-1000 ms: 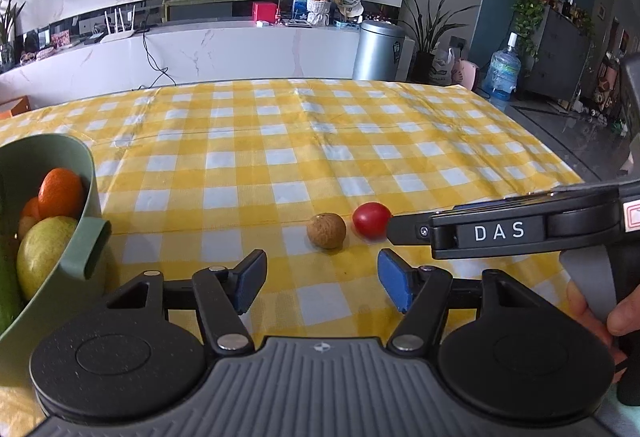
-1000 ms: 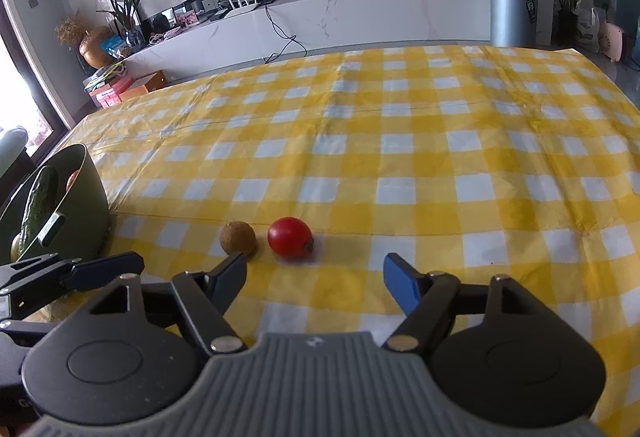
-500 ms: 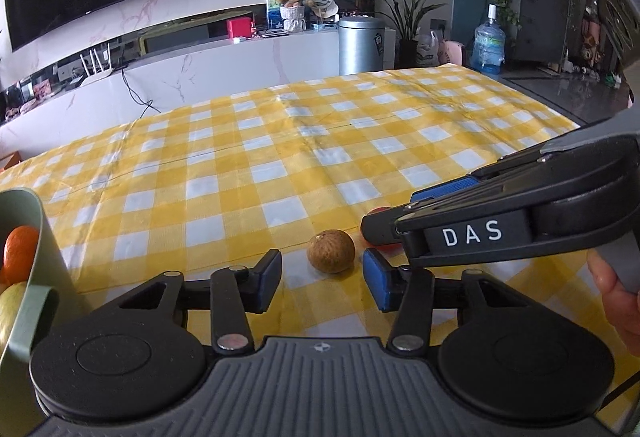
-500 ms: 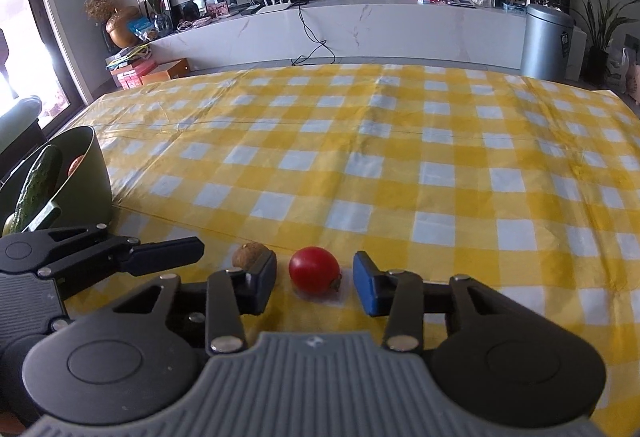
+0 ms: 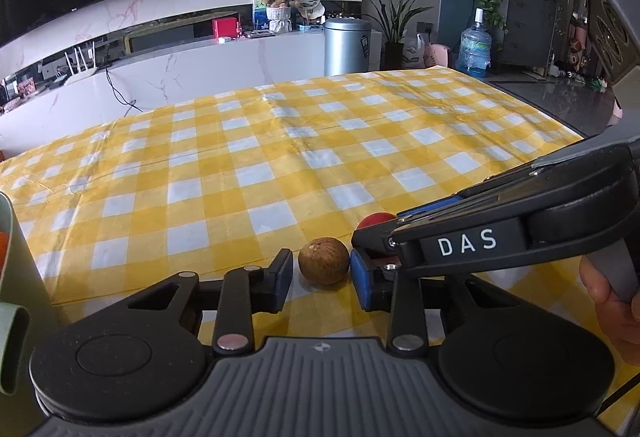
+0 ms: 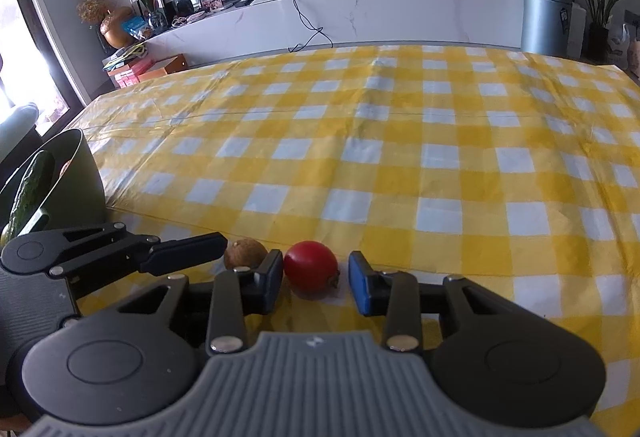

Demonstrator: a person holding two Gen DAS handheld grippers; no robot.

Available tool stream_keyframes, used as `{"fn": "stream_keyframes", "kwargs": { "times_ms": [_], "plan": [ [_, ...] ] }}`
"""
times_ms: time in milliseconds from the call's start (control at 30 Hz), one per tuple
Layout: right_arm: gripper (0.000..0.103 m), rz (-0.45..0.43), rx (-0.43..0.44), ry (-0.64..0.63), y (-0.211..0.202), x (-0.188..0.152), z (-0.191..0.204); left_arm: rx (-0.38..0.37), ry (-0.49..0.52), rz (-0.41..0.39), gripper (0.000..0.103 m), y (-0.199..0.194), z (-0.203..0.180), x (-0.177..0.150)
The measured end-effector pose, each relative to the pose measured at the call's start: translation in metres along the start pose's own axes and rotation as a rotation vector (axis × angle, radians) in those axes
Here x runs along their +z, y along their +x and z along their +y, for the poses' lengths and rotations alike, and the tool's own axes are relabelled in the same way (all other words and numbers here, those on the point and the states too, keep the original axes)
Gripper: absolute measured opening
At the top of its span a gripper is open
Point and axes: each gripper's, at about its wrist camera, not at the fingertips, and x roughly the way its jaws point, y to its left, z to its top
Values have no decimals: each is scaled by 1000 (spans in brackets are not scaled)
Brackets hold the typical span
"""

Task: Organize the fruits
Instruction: 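Grasp the brown kiwi with the left tool while the right tool grasps the red tomato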

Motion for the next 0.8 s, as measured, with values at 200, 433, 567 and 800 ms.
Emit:
{"fn": "stream_keyframes", "kwargs": {
  "times_ms": [200, 433, 567, 800],
  "plan": [
    [29, -1, -3, -4, 0, -1, 1, -14, -10, -2, 31, 0, 1, 0],
    [26, -2, 0, -5, 0, -1, 2, -8, -17, 7, 31, -1, 0, 0],
    [26, -7, -7, 2, -2, 0, 1, 3, -13, 5, 31, -5, -1, 2],
    [26, -22, -10, 6, -7, 0, 1, 21, -19, -9, 31, -27, -2, 8]
  ]
}}
